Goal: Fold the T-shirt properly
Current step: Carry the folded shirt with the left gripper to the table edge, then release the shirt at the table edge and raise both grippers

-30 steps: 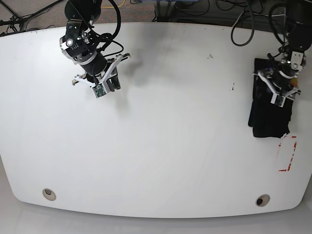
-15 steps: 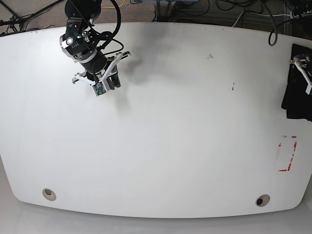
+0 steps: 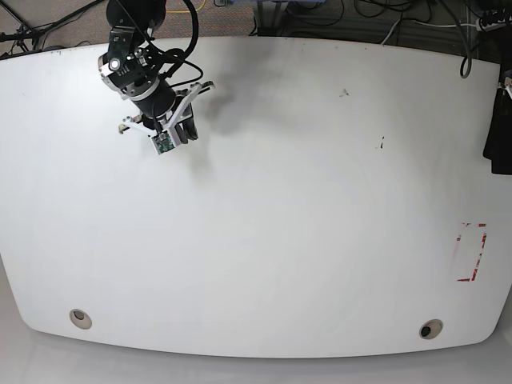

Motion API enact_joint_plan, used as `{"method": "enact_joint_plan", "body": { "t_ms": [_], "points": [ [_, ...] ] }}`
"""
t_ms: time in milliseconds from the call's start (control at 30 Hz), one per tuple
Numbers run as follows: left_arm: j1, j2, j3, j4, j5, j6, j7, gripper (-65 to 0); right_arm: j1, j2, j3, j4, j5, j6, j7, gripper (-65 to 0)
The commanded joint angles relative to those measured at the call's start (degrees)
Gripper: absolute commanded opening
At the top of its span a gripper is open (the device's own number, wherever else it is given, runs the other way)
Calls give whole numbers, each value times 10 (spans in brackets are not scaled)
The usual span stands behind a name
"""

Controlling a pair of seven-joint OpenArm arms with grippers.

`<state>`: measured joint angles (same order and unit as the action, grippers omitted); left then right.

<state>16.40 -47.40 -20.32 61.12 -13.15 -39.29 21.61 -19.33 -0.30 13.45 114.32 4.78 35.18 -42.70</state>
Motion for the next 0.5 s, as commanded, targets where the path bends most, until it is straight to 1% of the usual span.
{"method": "enact_joint_plan", "body": {
  "t_ms": [0, 67, 133, 200, 267, 300, 333, 367, 433, 467],
  "points": [
    [-10, -15, -18, 67, -12, -7, 2, -222, 5, 4, 0, 13, 10, 3, 18, -563],
    [-11, -7, -18, 106, -17, -7, 20, -222, 6, 6, 0, 10, 7, 3, 28, -563],
    [-12, 15, -20, 141, -23, -7, 28, -224, 7, 6, 3, 6, 5, 3, 52, -563],
    [-12, 41, -20, 180, -21, -6, 26, -224, 6, 7, 3, -6, 4, 3, 88, -563],
    [-14, 66, -20, 216, -13, -2, 26, -225, 5, 17, 4, -13, 4, 3, 119, -563],
    [-17, 76, -18, 231, -8, 4, 26, -225, 5, 24, 4, -17, 4, 1, 131, -563],
    [-21, 99, -16, 253, 1, 18, 26, -235, 4, 34, 3, -22, 4, -1, 148, -563],
    [-24, 114, -16, 266, 6, 27, 26, -243, 3, 38, 2, -26, 4, -1, 157, -563],
    [-29, 160, -16, 301, 26, 50, 25, -264, 2, 46, 4, -42, 4, -1, 182, -563],
    [-30, 175, -15, 312, 34, 56, 25, -269, 2, 49, 5, -48, 4, -1, 192, -563]
  ]
}}
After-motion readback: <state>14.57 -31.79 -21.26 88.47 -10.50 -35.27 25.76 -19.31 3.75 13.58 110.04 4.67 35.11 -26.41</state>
